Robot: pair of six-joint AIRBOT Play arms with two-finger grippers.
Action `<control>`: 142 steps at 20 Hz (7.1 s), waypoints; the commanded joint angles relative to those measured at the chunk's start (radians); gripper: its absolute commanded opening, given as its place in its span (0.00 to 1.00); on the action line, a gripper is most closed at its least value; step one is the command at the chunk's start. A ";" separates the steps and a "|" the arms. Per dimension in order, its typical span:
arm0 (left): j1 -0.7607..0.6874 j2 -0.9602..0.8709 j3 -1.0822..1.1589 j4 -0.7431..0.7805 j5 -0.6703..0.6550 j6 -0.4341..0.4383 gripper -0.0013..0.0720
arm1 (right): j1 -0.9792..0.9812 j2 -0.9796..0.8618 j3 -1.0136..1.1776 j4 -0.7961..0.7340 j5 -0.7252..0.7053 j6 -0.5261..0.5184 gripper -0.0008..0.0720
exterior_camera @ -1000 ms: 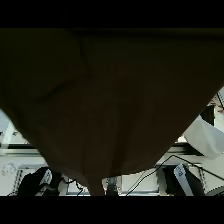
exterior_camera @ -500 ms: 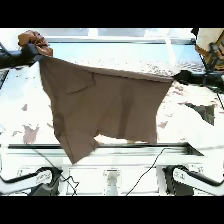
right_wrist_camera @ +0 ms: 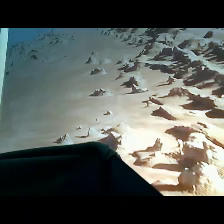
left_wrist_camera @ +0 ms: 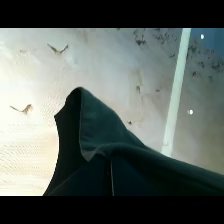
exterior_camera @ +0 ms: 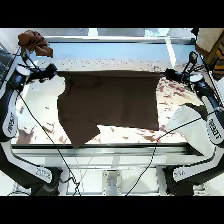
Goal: Fold the shirts.
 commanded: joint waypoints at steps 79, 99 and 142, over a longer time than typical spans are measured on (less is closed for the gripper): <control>-0.211 0.600 -0.960 -0.207 -0.365 0.014 0.03 | -0.198 0.606 -0.919 0.211 0.484 0.013 0.06; -0.211 1.103 -0.773 0.322 -0.327 -0.374 0.02 | -0.423 1.157 -0.711 -0.244 0.747 0.287 0.05; -0.638 -0.083 -0.021 0.154 -0.252 -0.309 0.02 | -0.249 0.055 -0.419 0.122 0.469 -0.161 0.77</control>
